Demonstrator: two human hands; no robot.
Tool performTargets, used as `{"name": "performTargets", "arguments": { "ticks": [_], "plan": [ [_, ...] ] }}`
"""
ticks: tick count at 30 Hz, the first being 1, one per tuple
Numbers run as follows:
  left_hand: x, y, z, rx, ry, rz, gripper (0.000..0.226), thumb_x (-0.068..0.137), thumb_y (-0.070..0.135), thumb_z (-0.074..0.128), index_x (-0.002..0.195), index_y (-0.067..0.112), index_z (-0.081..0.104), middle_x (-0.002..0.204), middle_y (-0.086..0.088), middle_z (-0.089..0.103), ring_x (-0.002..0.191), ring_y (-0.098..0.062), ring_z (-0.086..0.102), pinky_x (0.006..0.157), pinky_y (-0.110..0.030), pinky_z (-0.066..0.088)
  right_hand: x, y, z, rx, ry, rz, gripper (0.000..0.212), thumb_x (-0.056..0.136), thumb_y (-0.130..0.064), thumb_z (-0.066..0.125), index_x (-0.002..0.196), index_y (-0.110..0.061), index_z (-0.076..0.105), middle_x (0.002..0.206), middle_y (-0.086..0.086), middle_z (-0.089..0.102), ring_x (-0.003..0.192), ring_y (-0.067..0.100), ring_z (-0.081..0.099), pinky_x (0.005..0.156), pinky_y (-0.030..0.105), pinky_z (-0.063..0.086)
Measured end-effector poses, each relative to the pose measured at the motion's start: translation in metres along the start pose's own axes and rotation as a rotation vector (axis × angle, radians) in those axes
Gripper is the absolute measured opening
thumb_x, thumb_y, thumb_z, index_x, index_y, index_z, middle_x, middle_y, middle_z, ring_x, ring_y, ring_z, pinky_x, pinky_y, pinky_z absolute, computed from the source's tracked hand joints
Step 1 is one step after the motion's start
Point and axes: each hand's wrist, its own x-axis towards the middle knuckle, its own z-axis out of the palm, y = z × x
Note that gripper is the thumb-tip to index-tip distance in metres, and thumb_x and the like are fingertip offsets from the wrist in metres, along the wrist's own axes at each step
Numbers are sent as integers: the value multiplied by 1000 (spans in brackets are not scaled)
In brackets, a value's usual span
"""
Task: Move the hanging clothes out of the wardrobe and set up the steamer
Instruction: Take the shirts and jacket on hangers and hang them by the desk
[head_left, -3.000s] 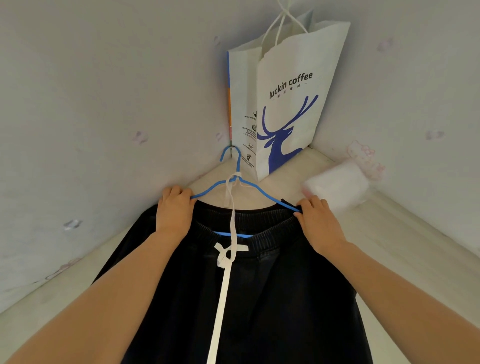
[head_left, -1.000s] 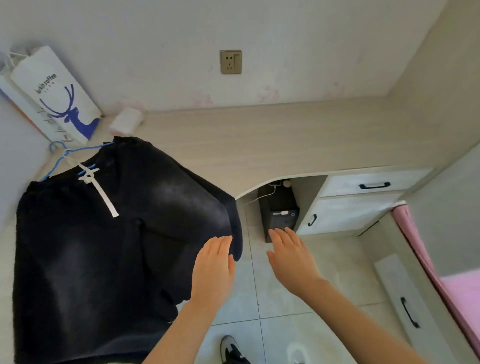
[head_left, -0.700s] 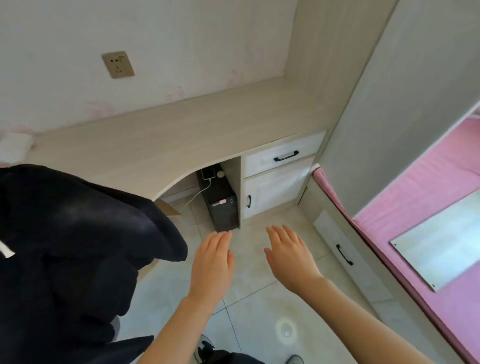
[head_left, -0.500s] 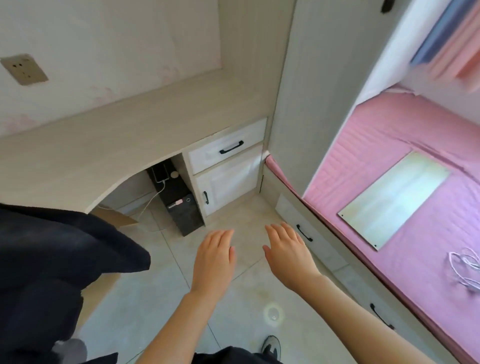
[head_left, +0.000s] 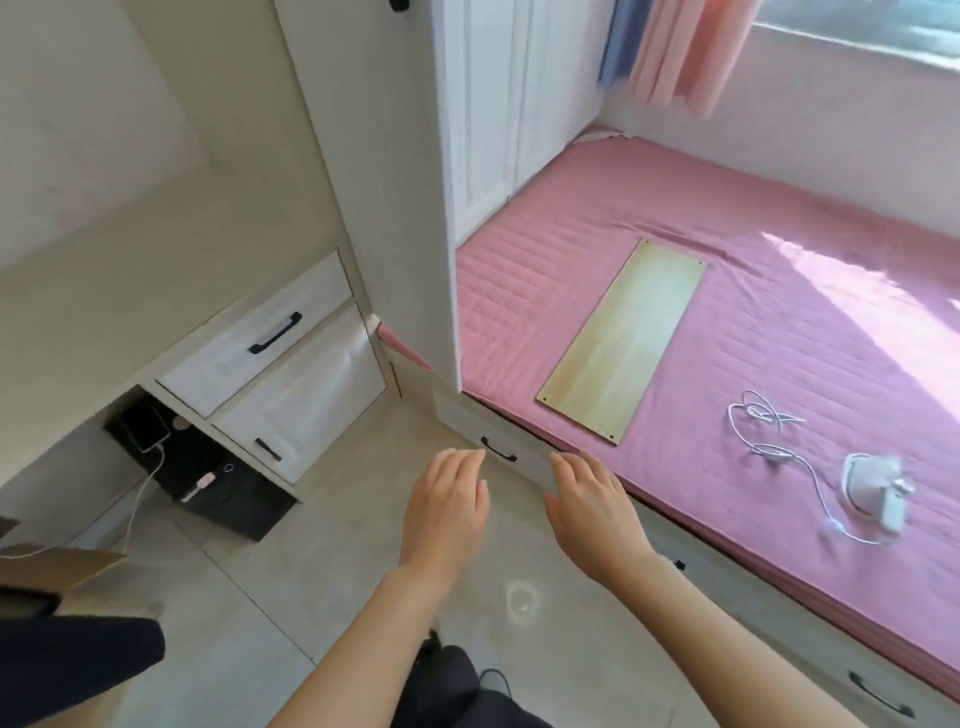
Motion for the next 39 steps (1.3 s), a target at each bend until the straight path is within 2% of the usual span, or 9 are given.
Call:
{"name": "performTargets", "arguments": {
  "ticks": [2,6,10,16,19,23,27,32,39],
  "plan": [
    [25,7,5,-3,-14,43,34,91,16,54,124,8,59,119,-3,64,117,-22,54,100,-34,43,11,12,-5,11,29,34,47,93,-29,54,133,-6,47,133,11,54,130,34,42,106,44,37],
    [76,14,10,-9,-22,96,35,93,16,52,127,8,57,124,-4,60,122,-23,50,105,-35,40,42,32,-14,-4,55,74,44,90,-27,57,128,-4,51,127,13,58,125,36,47,101,44,42],
    [137,19,18,5,-33,153,37,94,15,51,130,6,54,130,-8,57,126,-26,48,110,-36,32,89,49,-33,-16,65,96,45,94,-25,49,135,-4,45,136,13,51,134,37,38,108,43,35],
    [235,19,16,21,-106,204,44,97,19,41,141,11,41,144,-6,44,136,-23,33,116,-37,23,174,68,-71,-31,92,97,48,98,-28,44,140,-4,38,143,12,43,139,34,29,112,41,26],
    [281,22,10,30,-97,224,46,97,19,41,142,10,38,145,-6,42,137,-23,32,116,-37,24,216,76,-85,-50,107,85,50,99,-29,42,142,-5,35,144,11,42,139,33,28,113,40,25],
    [335,24,2,30,-39,173,47,100,21,38,144,9,34,149,-9,38,141,-24,26,119,-35,17,267,85,-106,-26,147,69,49,99,-28,42,141,-4,36,144,12,42,140,34,27,115,41,23],
    [386,27,-3,38,33,125,43,99,18,39,140,6,40,144,-11,44,138,-25,32,117,-37,23,318,96,-128,-33,176,26,49,100,-30,40,142,-5,35,145,12,41,141,33,26,116,41,23],
    [449,24,-1,58,159,59,38,92,8,48,129,-2,52,129,-17,57,124,-31,47,109,-41,36,390,108,-149,-46,195,-67,50,99,-31,42,141,-6,35,144,11,41,141,32,26,114,40,25],
    [532,19,-11,86,321,-93,31,90,6,53,121,2,58,118,-10,62,114,-28,53,94,-41,47,489,120,-191,-85,215,-254,45,98,-23,45,137,-1,41,139,17,47,139,36,30,113,42,27]
  ]
}}
